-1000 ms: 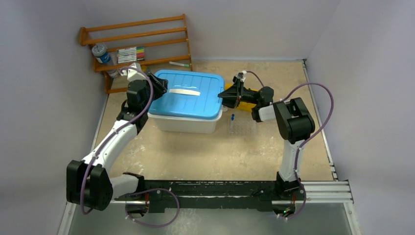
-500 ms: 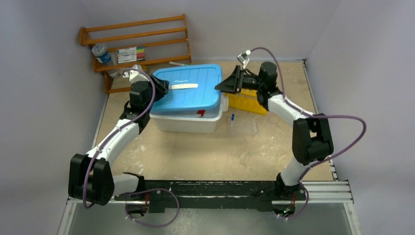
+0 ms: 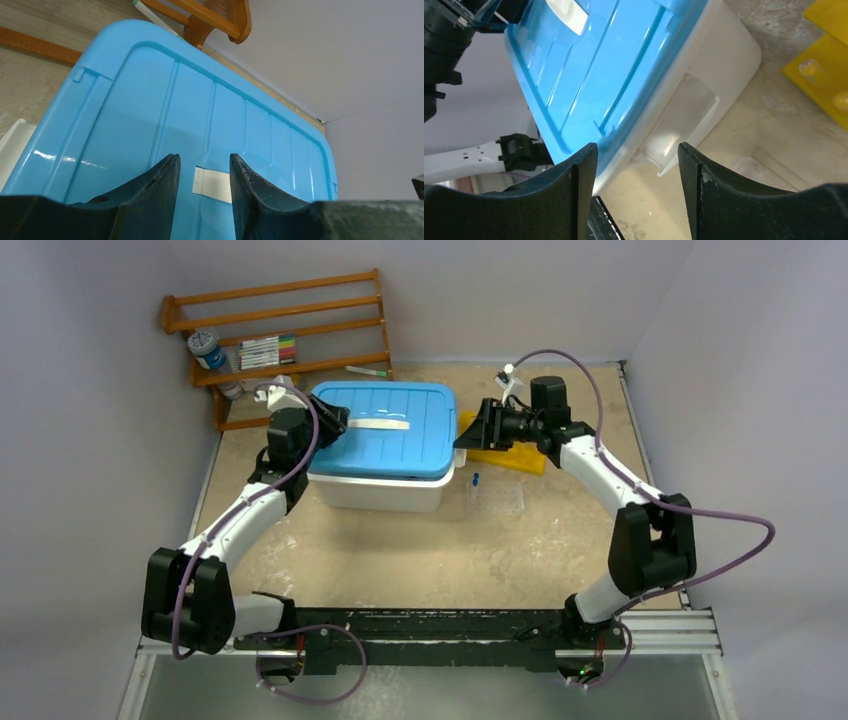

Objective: Organize the chemistry lab equipment

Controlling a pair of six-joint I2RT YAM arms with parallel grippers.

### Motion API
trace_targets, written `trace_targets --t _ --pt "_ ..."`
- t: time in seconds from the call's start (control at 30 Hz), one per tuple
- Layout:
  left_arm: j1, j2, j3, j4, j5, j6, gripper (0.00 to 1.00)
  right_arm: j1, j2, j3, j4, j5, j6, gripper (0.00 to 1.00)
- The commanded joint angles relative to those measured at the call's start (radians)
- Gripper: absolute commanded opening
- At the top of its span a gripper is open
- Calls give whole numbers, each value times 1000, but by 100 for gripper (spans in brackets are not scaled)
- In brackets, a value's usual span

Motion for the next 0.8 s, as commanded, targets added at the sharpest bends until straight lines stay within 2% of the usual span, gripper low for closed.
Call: trace_targets --t 0.0,0.1,0.2,0.27,0.47,0.6,0.67,0.77 --pt "2 6 -14 13 20 -16 40 0 -121 -14 -132 95 -105 62" --pt "3 -2 -14 19 25 -22 40 -1 -164 -19 -139 141 -106 59" --pt "2 -32 -7 48 44 -23 40 -1 -173 -13 -101 174 -79 50" --pt "1 -71 16 42 48 -8 44 -1 -168 -3 -64 177 -58 45" --pt "2 -138 169 -126 2 92 50 -1 -98 88 45 228 -2 36" --pt "2 -125 232 -210 -66 141 51 -1 27 244 66 311 -9 26" --pt "2 -105 244 -239 -123 158 51 3 98 334 62 351 -37 25" --pt "4 -64 224 -201 -296 173 51 11 185 435 72 413 -47 26"
